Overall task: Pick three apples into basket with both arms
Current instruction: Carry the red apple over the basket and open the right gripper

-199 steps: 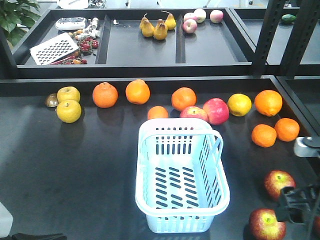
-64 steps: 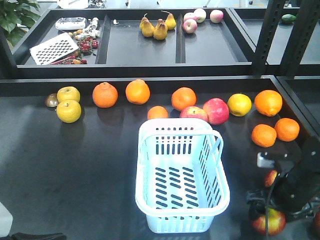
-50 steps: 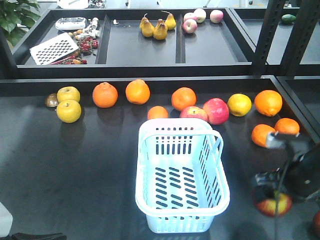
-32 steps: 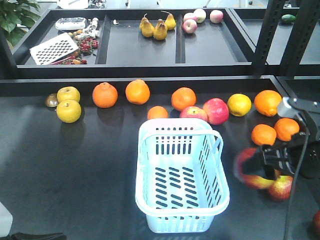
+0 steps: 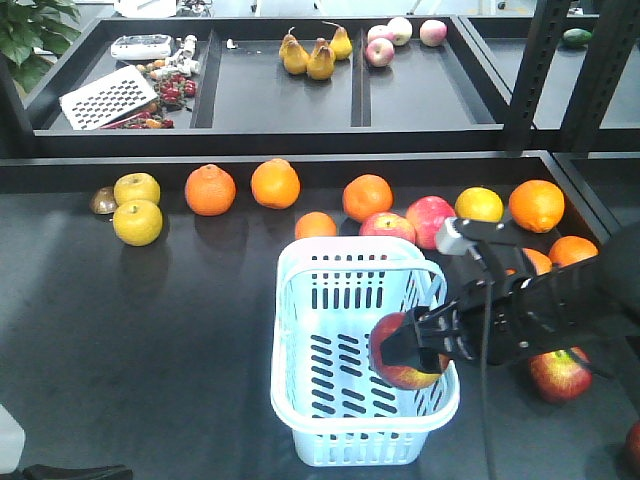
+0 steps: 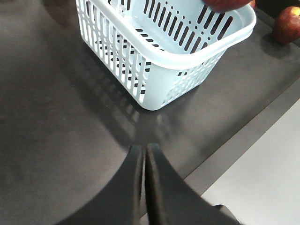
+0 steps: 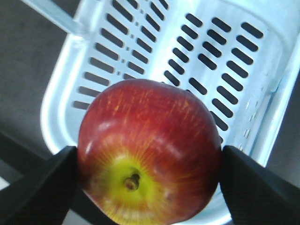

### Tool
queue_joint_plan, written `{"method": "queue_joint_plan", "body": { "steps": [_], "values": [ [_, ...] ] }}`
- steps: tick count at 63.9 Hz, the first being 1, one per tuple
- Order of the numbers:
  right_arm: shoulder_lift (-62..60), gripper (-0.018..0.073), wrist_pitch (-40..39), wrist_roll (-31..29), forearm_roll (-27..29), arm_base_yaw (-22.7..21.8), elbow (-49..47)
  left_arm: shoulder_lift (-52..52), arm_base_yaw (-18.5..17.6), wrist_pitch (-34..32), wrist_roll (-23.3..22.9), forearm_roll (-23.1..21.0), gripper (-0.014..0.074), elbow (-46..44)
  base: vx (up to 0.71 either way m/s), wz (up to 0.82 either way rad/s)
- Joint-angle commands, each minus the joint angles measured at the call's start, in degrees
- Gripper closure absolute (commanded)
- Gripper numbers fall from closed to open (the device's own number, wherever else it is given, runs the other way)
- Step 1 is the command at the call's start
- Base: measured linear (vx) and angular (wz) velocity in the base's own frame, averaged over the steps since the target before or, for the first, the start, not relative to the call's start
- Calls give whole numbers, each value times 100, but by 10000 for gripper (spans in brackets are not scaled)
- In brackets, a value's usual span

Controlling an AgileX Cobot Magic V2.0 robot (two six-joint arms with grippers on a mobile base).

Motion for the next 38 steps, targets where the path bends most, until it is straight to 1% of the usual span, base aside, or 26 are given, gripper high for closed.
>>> {"method": "queue_joint_plan", "body": {
  "steps": [1,11,20,28,32,38],
  "values": [
    [64,549,-265,-8,62,15,-147,-14,-12,-220,-8,-148,604,-146,0,0],
    [331,524,-295,-144,13,15,-147,-14,-12,-225,-8,-148,604,-146,0,0],
    [392,448,-327,-334,1,15,-147,-14,-12,-225,-8,-148,604,-146,0,0],
    [392,329,-370,-367,-21,15,-147,-14,-12,-225,-8,-148,604,-146,0,0],
    [392,243,-383,-367,-21,15,-147,-14,-12,-230,-8,-148,604,-146,0,0],
    [392,144,-388,-367,-21,15,-147,-14,-12,-230,-8,-148,604,-146,0,0]
  ]
}}
